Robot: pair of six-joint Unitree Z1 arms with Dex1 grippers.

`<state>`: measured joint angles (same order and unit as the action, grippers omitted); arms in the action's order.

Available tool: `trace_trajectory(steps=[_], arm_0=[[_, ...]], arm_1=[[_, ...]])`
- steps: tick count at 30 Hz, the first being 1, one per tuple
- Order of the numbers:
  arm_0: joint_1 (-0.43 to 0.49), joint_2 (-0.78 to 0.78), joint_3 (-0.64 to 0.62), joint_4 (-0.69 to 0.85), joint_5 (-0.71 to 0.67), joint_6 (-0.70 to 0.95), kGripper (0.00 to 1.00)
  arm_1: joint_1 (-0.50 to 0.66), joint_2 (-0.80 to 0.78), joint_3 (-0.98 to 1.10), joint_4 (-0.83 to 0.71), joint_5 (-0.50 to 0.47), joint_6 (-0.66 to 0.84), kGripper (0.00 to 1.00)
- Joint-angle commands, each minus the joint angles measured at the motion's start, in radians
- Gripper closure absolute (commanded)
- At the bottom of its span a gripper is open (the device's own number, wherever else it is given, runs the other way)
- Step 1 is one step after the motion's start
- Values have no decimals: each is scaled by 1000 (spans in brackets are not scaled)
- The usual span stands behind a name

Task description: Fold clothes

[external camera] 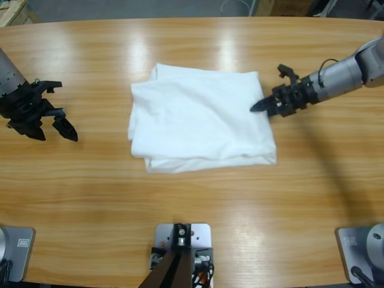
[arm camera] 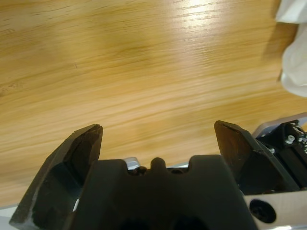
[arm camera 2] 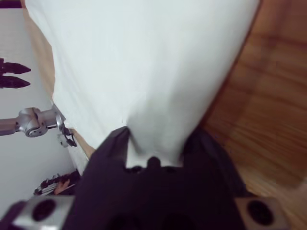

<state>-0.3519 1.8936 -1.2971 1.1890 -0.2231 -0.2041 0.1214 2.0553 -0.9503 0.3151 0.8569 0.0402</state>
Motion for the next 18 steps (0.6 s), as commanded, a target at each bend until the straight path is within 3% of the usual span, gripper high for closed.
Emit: trace_trajectory(steps=[1,12,18], arm_0=[[-9,47,15,-2,-12,-2,87],[-9,45,15,-2,-12,-2,87],[-9,47,13,-2,-12,-2,87]], arm_1=[[18,88,11,-11,21,-12,993],[18,88,16,-13,16,-29,1000],[9,-12,-39,137,-72,-37,1000]])
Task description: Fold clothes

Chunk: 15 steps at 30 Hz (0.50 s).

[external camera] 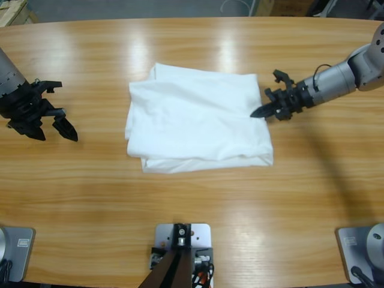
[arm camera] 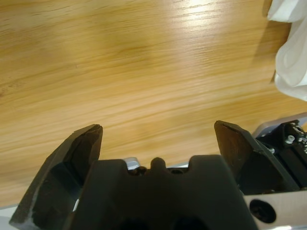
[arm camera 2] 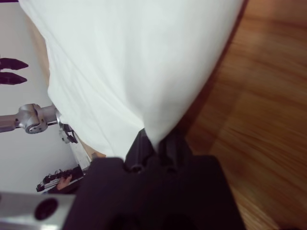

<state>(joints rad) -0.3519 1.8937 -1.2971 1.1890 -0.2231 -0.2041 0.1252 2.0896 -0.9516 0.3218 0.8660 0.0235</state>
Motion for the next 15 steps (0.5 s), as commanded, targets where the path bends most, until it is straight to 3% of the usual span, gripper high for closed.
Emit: trace_trajectory(steps=[1,6,10,15], arm_0=[[-9,47,13,-2,-12,-1,87],[-9,45,12,-2,-12,-1,87],[-9,46,12,-2,-12,-1,87],[-9,42,12,-2,-12,0,87]], arm_1=[[0,-57,-63,176,-104,-30,1000],[-2,-79,-217,411,-280,-72,1000],[-15,-105,-279,502,-355,-88,1000],[-114,-116,-290,571,-421,-118,1000]])
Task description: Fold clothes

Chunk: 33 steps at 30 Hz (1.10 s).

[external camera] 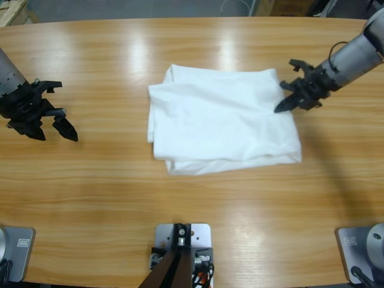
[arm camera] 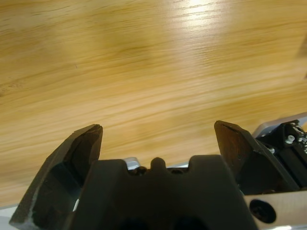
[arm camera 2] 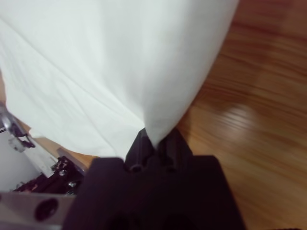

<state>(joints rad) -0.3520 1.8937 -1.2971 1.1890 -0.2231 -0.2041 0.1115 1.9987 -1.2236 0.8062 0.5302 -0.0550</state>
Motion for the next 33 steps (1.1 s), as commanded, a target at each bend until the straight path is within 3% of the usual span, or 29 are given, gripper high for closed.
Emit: trace_trajectory(steps=[1,10,17,26,33], arm_0=[[-9,41,12,-2,-12,0,87],[-9,39,13,-2,-12,0,87],[-9,38,13,-2,-13,0,85],[-9,46,10,-2,-13,2,84],[-9,50,9,-2,-16,2,84]], arm_1=[[-120,-29,-18,95,-96,-40,1000],[-223,-72,-155,265,-285,-25,1000],[-236,-106,-370,447,-414,-8,1000],[-233,-130,-567,599,-454,-5,1000],[-58,-85,-585,620,-487,35,1000]])
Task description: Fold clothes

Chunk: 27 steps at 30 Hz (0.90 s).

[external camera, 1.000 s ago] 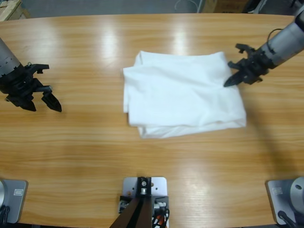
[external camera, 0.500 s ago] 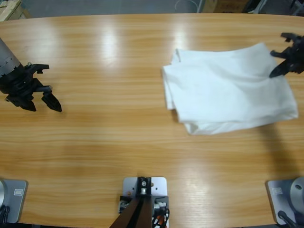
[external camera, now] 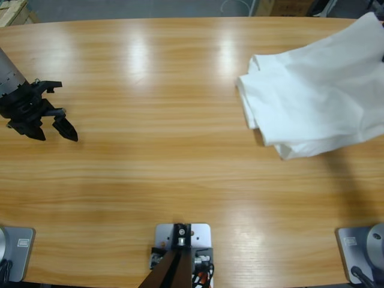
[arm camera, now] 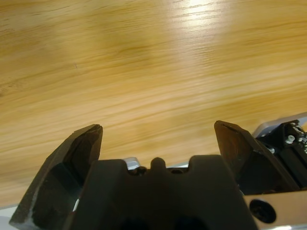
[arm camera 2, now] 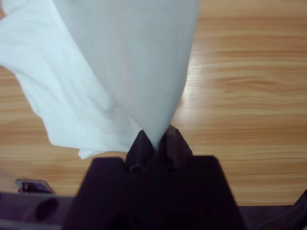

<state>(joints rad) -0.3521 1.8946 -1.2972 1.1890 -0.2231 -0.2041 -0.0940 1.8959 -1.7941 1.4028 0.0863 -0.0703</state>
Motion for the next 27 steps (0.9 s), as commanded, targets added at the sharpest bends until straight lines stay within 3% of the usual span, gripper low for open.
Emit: trace_trajectory(steps=[1,6,13,26,27], arm_0=[[-8,49,9,-2,-16,2,83],[-8,46,9,-2,-18,2,83],[-8,46,9,-2,-19,2,82],[-8,43,10,-2,-19,2,82],[-8,44,10,-2,-19,2,82]], arm_1=[[177,28,-16,24,-44,63,1000],[332,100,-33,22,-49,126,1000],[466,184,-58,22,-45,172,1000],[597,339,-129,24,-31,221,1000],[603,346,-136,24,-19,221,914]])
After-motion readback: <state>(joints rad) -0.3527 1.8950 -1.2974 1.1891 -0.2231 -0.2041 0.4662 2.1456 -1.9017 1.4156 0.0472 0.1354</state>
